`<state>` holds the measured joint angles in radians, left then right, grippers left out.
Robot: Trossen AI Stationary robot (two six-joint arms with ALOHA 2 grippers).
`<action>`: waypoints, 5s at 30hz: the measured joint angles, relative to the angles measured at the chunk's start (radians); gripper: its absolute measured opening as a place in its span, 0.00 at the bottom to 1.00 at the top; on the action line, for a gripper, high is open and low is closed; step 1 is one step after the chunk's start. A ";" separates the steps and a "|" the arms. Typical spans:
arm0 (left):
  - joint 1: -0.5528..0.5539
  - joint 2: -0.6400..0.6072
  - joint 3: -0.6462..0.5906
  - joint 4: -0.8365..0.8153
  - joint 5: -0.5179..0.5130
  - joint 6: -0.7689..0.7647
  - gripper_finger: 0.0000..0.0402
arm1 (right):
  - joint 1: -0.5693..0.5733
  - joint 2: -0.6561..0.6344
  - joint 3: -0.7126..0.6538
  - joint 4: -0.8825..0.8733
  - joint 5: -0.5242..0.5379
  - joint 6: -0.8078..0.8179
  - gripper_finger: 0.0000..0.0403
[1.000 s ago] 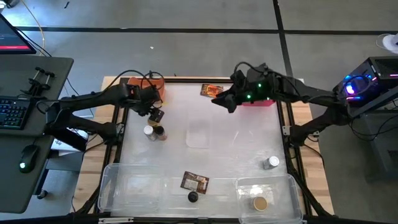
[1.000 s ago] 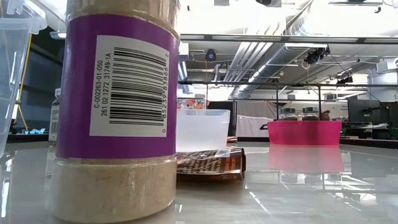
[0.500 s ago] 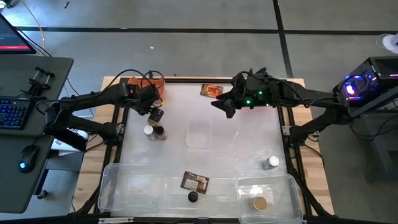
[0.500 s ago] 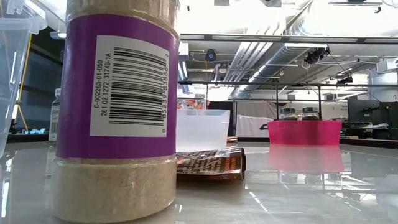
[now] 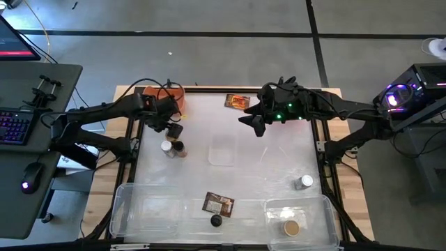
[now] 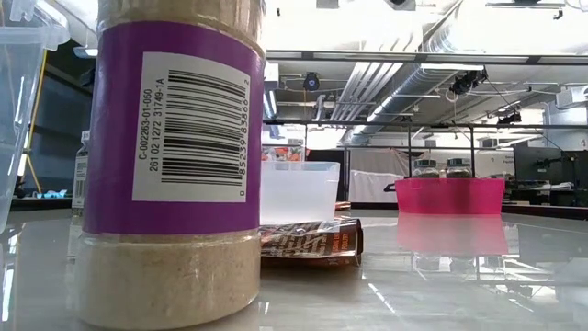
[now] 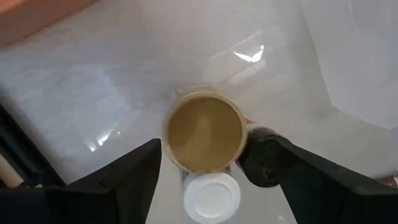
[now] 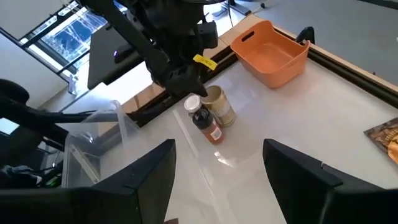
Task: Sort spices by type
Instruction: Put the gold seasoning bottle into the right transparent bin
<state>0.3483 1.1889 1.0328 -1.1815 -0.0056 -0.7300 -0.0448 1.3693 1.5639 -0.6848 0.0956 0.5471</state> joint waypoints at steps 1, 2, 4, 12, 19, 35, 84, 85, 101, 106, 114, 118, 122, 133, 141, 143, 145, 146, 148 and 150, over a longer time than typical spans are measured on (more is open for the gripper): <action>-0.005 0.000 -0.003 0.013 -0.010 0.000 0.73 | 0.000 0.000 0.000 0.001 0.000 -0.006 0.59; -0.008 0.000 -0.008 0.029 -0.023 -0.002 0.73 | 0.000 0.000 0.000 0.000 0.000 -0.006 0.59; -0.016 0.000 -0.024 0.051 -0.053 -0.024 0.73 | 0.000 0.000 0.000 0.000 0.000 -0.006 0.59; -0.007 0.016 -0.043 0.028 -0.066 -0.053 0.73 | 0.000 0.000 0.000 0.001 -0.001 -0.006 0.59; -0.009 0.050 -0.043 0.033 -0.033 -0.027 0.73 | 0.000 0.000 0.000 0.001 0.008 -0.006 0.59; -0.011 0.089 -0.043 0.050 -0.002 0.017 0.73 | 0.000 0.000 0.000 0.004 0.009 0.002 0.59; 0.116 -0.089 0.510 0.070 0.179 0.115 0.59 | -0.004 -0.026 0.000 0.062 0.024 -0.027 0.59; 0.116 -0.095 0.510 0.093 0.215 0.031 0.59 | -0.007 -0.029 0.000 0.071 0.028 -0.030 0.59; 0.050 -0.020 0.509 1.067 0.126 -0.626 0.59 | -0.060 -0.030 0.000 0.091 0.062 0.021 0.59; 0.050 -0.007 0.510 1.108 0.123 -0.637 0.59 | -0.060 -0.030 0.000 0.091 0.062 0.021 0.59; 0.051 -0.011 0.511 1.058 0.280 -0.470 0.59 | -0.060 -0.040 -0.001 0.090 -0.010 -0.008 0.59; -0.034 -0.008 0.510 0.803 0.420 -0.302 0.59 | -0.053 -0.097 -0.001 0.094 -0.104 -0.027 0.59; -0.174 -0.008 0.495 0.517 0.353 -0.105 0.59 | -0.030 -0.174 -0.001 0.091 -0.104 -0.025 0.59; -0.384 0.109 0.320 0.398 0.088 0.039 0.59 | 0.067 -0.306 0.000 0.098 0.123 -0.006 0.59; -0.294 0.424 0.488 0.215 0.066 0.404 0.59 | 0.068 -0.258 0.000 0.057 0.130 -0.006 0.59; -0.278 0.497 0.529 0.180 0.029 0.481 0.59 | 0.068 -0.242 0.000 0.039 0.118 -0.006 0.59; -0.267 0.552 0.563 0.176 -0.002 0.556 0.59 | 0.068 -0.226 0.000 0.030 0.113 -0.006 0.59; -0.264 0.576 0.580 0.169 -0.009 0.586 0.59 | 0.068 -0.216 0.000 0.024 0.112 -0.006 0.59; -0.261 0.619 0.612 0.150 -0.020 0.624 0.59 | 0.068 -0.202 0.000 0.019 0.104 -0.006 0.59; -0.261 0.657 0.639 0.148 -0.024 0.627 0.59 | 0.068 -0.190 0.000 0.017 0.102 -0.006 0.59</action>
<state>0.0872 1.8457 1.6718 -1.0333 -0.0292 -0.1031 0.0227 1.1788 1.5635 -0.6674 0.1974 0.5415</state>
